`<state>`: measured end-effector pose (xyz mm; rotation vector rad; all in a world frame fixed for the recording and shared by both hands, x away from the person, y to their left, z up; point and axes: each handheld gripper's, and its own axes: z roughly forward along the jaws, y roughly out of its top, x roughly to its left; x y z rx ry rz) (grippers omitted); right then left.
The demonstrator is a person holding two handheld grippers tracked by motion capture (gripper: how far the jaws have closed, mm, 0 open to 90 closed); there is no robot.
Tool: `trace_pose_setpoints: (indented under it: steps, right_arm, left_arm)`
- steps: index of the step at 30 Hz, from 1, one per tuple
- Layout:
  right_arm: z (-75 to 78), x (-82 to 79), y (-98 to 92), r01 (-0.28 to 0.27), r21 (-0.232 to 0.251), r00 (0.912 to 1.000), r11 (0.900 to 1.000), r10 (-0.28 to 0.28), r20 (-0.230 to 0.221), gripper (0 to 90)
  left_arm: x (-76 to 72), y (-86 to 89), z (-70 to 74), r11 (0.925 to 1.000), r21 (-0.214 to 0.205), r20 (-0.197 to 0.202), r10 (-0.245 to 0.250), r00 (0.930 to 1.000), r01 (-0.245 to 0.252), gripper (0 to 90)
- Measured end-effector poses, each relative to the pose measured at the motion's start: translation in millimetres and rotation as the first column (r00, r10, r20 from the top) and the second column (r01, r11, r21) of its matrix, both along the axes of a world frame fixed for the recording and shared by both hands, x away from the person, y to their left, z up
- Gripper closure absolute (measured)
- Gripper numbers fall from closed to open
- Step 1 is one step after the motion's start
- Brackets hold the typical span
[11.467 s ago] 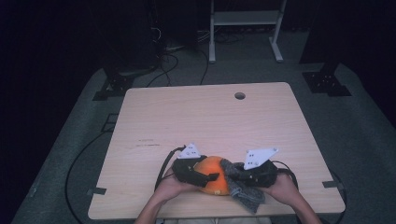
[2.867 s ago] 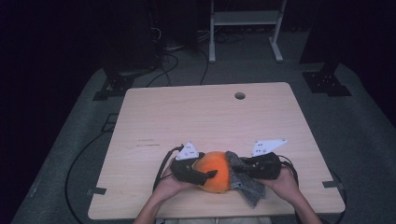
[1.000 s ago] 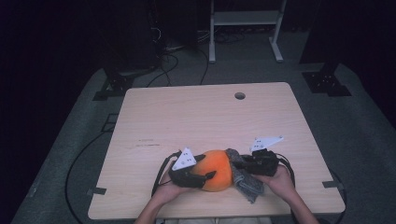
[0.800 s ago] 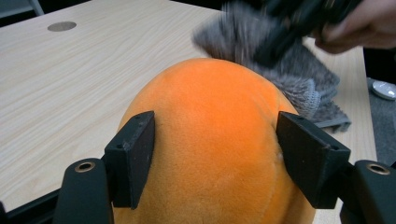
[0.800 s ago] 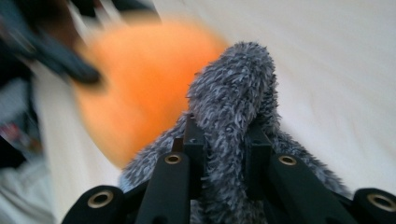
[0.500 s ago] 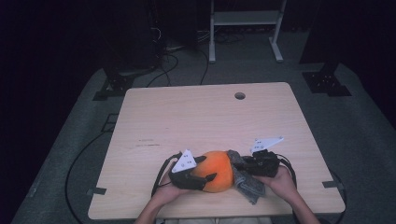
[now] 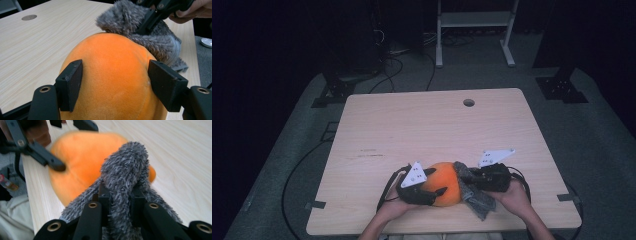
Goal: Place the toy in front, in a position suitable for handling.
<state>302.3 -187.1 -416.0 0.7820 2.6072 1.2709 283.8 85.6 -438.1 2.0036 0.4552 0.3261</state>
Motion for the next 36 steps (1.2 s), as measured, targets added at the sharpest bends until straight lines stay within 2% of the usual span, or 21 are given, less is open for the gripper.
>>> trace_pose_setpoints:
  steps: [1,2,4,5,6,7,9,11,13,15,17,19,21,23,25,26,28,30,31,33,36]
  right_arm:
    - [-0.6,-1.0,-1.9,0.001,0.002,1.0000,1.0000,-0.001,-0.005,75.7]
    - [2.0,-2.8,-2.9,-0.002,0.025,1.0000,0.9997,0.002,-0.009,75.7]
    - [10.5,-7.4,0.8,-0.029,0.065,0.9996,0.9975,0.028,0.008,75.7]
    - [16.3,-10.2,6.4,-0.047,0.081,0.9984,0.9956,0.045,0.036,75.6]
    - [18.6,-11.5,10.6,-0.057,0.073,0.9973,0.9957,0.054,0.050,75.5]
    - [19.1,-12.4,16.1,-0.067,0.043,0.9957,0.9968,0.064,0.066,75.4]
    - [12.6,-11.6,21.2,-0.067,0.004,0.9952,0.9977,0.066,0.072,75.7]
    - [7.9,-10.4,18.5,-0.063,0.012,0.9966,0.9979,0.062,0.054,75.9]
    - [7.8,-10.5,14.2,-0.055,-0.006,0.9968,0.9985,0.055,0.058,75.9]
    - [6.0,-10.2,8.9,-0.042,-0.014,0.9976,0.9990,0.043,0.054,75.8]
    - [3.2,-8.2,4.0,-0.034,-0.037,0.9985,0.9987,0.035,0.042,75.8]
    - [3.4,-7.9,-0.2,-0.030,-0.052,0.9988,0.9982,0.032,0.036,75.7]
    - [10.7,-11.5,-2.1,-0.037,-0.025,0.9976,0.9990,0.038,0.058,75.8]
    - [19.9,-16.0,1.3,-0.063,0.036,0.9951,0.9974,0.060,0.079,75.7]
    - [23.7,-17.6,8.9,-0.077,0.019,0.9917,0.9969,0.074,0.105,75.7]
    - [21.9,-17.0,11.5,-0.079,0.003,0.9915,0.9969,0.078,0.104,75.7]
    - [14.8,-14.1,10.5,-0.078,0.004,0.9935,0.9970,0.077,0.084,75.8]
    - [9.8,-13.1,5.6,-0.065,0.024,0.9956,0.9976,0.064,0.068,75.8]
    - [8.9,-13.6,3.1,-0.062,0.018,0.9959,0.9979,0.061,0.067,75.8]
    - [7.4,-13.4,-2.3,-0.063,0.011,0.9959,0.9980,0.062,0.066,75.8]
    - [4.5,-11.4,-9.5,-0.052,-0.032,0.9973,0.9981,0.053,0.050,75.8]
  left_arm:
    - [-0.4,-1.2,0.4,1.0000,0.000,0.001,0.000,1.0000,0.000,29.5]
    - [-0.4,-2.1,0.8,1.0000,0.004,0.003,0.001,1.0000,-0.001,29.3]
    - [-1.1,-4.4,1.3,1.0000,0.009,0.011,-0.001,0.9999,0.001,29.3]
    - [-1.7,-5.1,1.4,0.9999,0.012,0.015,-0.001,0.9999,0.001,29.2]
    - [-2.9,-6.2,1.5,1.0000,0.008,0.018,0.003,0.9998,-0.003,29.1]
    - [-3.5,-6.0,1.7,0.9999,0.012,0.021,0.002,0.9998,-0.002,28.8]
    - [-2.7,-3.7,3.8,0.9999,0.010,0.018,-0.002,0.9998,0.002,26.2]
    - [0.7,1.2,8.4,0.9997,-0.024,-0.014,-0.010,0.9999,0.010,20.4]
    - [5.4,7.6,9.8,0.9986,-0.053,-0.056,-0.001,0.9985,-0.002,16.6]
    - [8.1,8.7,5.5,0.9987,-0.050,-0.076,0.003,0.9971,-0.007,17.3]
    - [7.1,5.0,1.5,0.9989,-0.042,-0.067,0.016,0.9976,-0.019,23.2]
    - [4.8,-0.2,2.6,0.9996,-0.017,-0.048,0.022,0.9986,-0.022,26.7]
    - [3.1,-4.9,3.4,0.9998,-0.006,-0.037,0.020,0.9991,-0.020,27.9]
    - [0.8,-9.3,3.1,1.0000,-0.002,-0.029,0.000,0.9996,0.000,28.0]
    - [-1.3,-11.6,3.3,0.9999,-0.005,-0.027,-0.016,0.9995,0.016,27.0]
    - [-1.1,-10.8,4.2,0.9998,-0.001,-0.024,-0.021,0.9995,0.021,24.9]
    - [2.4,-5.7,6.6,0.9994,-0.023,-0.053,-0.027,0.9982,0.026,19.2]
    - [7.1,-1.1,6.1,0.9990,-0.044,-0.091,0.000,0.9959,-0.004,15.9]
    - [10.4,-0.6,3.4,0.9989,-0.045,-0.129,0.006,0.9916,-0.012,13.3]
    - [12.7,-0.7,-0.7,0.9976,-0.066,-0.167,0.006,0.9860,-0.017,13.3]
    - [10.0,-3.3,0.0,0.9987,-0.042,-0.136,0.023,0.9904,-0.029,24.0]
